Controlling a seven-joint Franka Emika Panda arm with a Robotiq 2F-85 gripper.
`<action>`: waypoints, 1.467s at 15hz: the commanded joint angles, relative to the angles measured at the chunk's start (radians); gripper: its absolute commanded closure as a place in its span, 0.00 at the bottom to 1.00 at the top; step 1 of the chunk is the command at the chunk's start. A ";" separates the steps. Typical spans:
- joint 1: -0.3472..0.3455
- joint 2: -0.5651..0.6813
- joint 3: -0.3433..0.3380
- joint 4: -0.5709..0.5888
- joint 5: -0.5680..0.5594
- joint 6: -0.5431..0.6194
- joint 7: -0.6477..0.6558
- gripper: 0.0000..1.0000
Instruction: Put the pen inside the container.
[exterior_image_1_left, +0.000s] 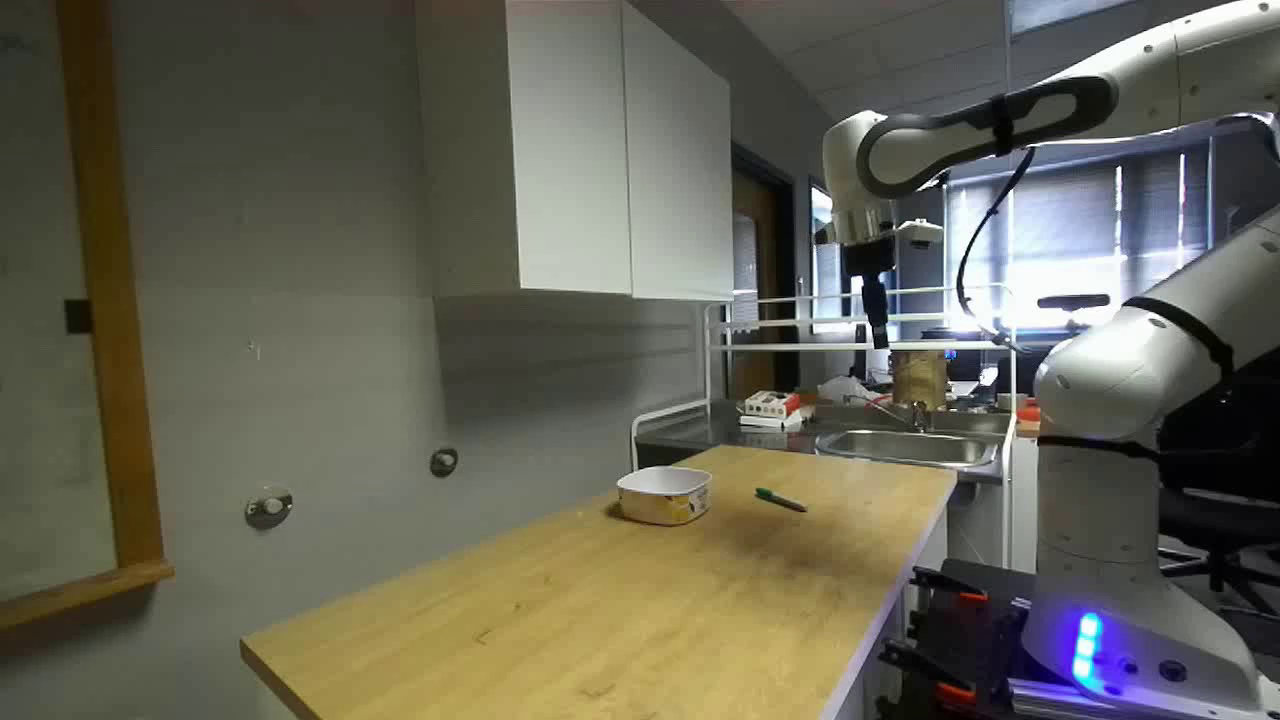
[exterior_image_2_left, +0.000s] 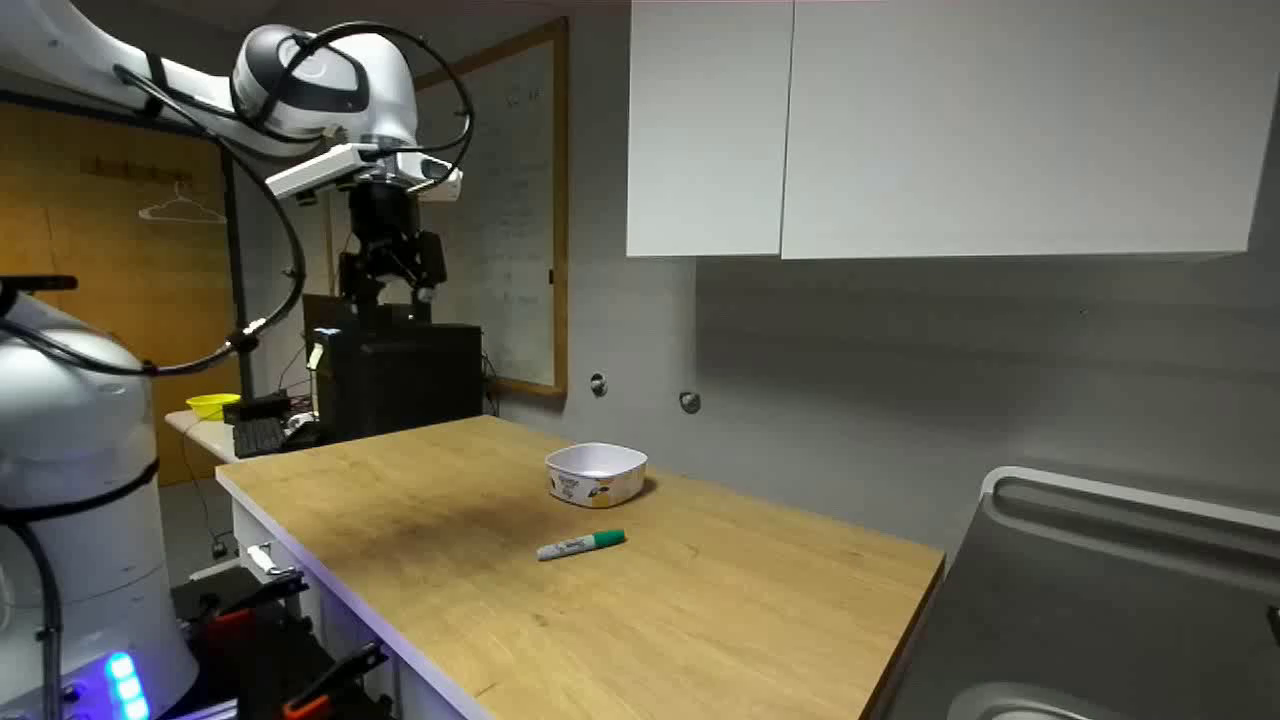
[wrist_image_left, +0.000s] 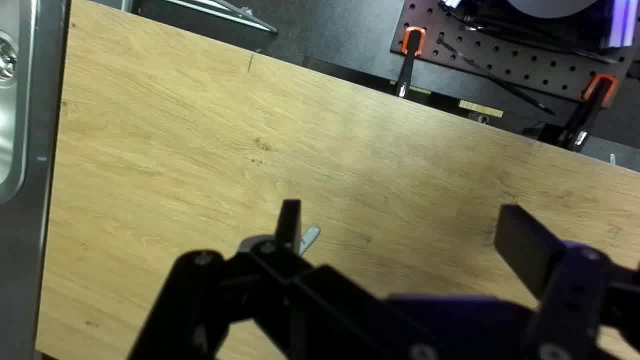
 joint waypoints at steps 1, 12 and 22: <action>0.030 -0.001 -0.020 0.004 -0.014 -0.009 0.018 0.00; 0.044 0.085 -0.010 0.054 -0.023 0.019 0.036 0.00; 0.034 0.621 -0.037 0.455 0.012 0.099 0.003 0.00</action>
